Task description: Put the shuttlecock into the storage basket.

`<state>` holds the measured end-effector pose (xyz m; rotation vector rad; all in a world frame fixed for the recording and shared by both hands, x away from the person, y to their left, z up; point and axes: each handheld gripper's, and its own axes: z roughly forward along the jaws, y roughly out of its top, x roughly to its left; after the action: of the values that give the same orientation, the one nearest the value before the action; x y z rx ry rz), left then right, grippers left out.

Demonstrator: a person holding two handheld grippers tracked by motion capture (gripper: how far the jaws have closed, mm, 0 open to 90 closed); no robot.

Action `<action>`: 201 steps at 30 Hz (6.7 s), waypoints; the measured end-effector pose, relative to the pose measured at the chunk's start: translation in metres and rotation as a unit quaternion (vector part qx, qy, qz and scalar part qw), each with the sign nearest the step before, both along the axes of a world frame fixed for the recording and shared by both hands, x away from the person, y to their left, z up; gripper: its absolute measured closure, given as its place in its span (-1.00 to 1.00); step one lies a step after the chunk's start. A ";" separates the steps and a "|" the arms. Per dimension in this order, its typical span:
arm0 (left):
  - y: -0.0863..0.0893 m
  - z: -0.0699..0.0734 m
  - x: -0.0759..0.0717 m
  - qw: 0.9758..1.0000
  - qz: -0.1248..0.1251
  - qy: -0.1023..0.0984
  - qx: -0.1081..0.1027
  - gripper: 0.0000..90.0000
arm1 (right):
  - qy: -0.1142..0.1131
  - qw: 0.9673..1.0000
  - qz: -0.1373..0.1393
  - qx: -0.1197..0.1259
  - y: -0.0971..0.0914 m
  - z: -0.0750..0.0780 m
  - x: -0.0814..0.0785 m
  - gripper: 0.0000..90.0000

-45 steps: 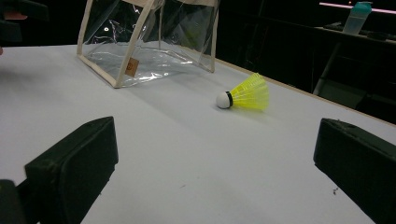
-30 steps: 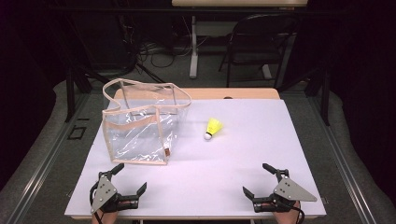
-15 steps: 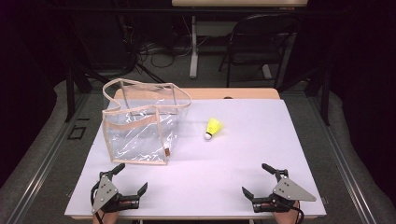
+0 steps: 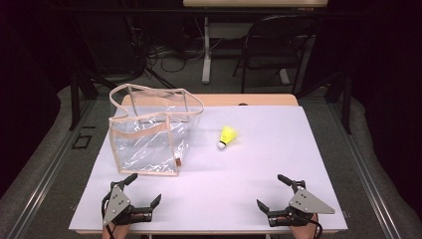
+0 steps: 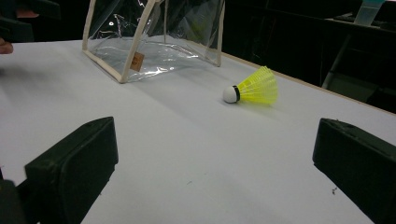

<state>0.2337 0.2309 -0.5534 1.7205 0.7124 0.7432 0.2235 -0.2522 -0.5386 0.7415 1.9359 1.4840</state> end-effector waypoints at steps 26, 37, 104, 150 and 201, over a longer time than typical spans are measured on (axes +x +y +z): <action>-0.023 0.003 0.009 0.999 -0.033 0.019 0.016 -1.00 | 0.012 1.000 0.002 -0.001 0.001 -0.002 0.003 -1.00; -0.040 0.007 0.017 0.998 -0.048 0.031 0.029 -1.00 | 0.014 1.000 0.001 0.000 0.001 -0.002 0.003 -1.00; -0.126 0.021 0.070 0.988 -0.094 0.090 0.078 -1.00 | 0.019 1.000 0.001 -0.006 0.000 -0.005 0.005 -1.00; -0.180 0.029 0.113 0.980 -0.071 0.154 0.106 -1.00 | 0.020 1.000 -0.002 -0.005 0.000 -0.006 0.005 -1.00; -0.231 0.027 0.172 0.974 0.003 0.196 0.117 -0.95 | 0.030 1.000 0.002 -0.009 0.001 -0.007 0.006 -1.00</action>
<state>0.4056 -0.0002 -0.5261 2.1122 0.9254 0.5083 0.2292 -0.2509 -0.5461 0.7815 1.9939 1.4601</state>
